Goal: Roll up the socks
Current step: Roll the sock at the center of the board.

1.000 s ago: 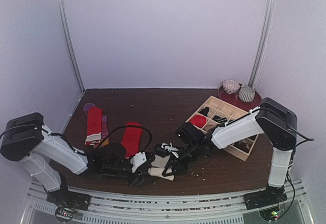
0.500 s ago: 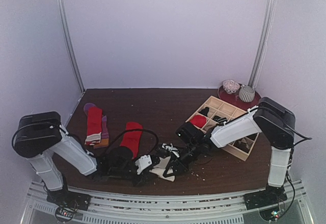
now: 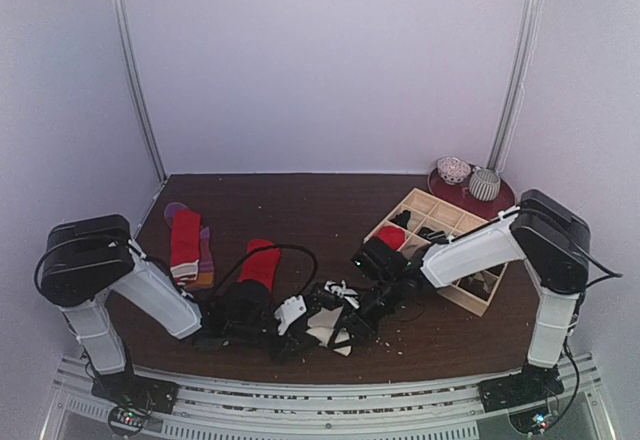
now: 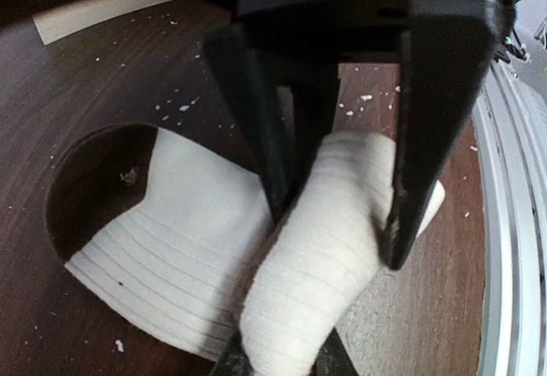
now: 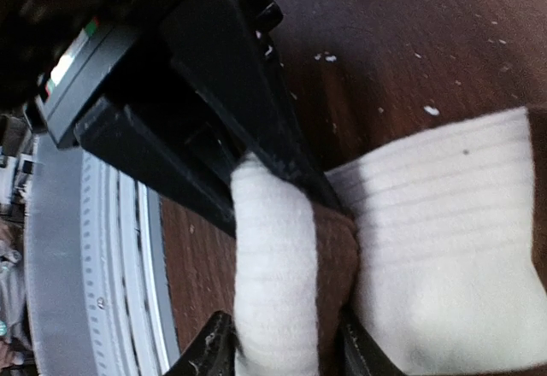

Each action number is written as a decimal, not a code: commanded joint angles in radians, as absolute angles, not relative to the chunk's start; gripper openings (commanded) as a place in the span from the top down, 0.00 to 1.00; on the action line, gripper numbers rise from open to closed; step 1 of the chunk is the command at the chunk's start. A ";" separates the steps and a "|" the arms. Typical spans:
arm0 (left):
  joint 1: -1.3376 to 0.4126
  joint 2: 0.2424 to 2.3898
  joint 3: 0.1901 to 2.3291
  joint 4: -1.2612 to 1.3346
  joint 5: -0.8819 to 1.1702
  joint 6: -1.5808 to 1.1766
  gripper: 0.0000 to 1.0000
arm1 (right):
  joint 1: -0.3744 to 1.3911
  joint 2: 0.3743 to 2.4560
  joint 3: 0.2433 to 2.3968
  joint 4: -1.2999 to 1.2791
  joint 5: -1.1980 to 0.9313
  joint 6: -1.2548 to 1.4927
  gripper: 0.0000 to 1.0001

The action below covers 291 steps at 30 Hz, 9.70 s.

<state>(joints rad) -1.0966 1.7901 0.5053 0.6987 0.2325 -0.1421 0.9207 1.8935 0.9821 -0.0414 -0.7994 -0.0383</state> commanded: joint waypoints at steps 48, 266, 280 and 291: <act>-1.052 1.723 0.592 0.345 0.267 -0.208 0.56 | 1.054 1.722 0.489 0.494 -0.492 0.120 0.79; -1.091 1.734 0.290 0.985 0.333 -0.177 0.71 | 1.002 1.943 0.808 0.069 -0.638 0.240 0.83; -1.091 1.868 0.304 0.976 0.340 -0.304 1.00 | 0.980 1.866 0.842 0.076 -0.590 0.147 0.63; -1.091 1.984 0.248 1.019 0.383 -0.430 1.00 | 1.092 1.547 0.609 0.442 -0.324 -0.309 0.38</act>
<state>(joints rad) -1.0836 1.9121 0.2916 1.2430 0.3481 -0.3744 1.0164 1.5841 0.6765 0.3218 -0.4305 -0.0906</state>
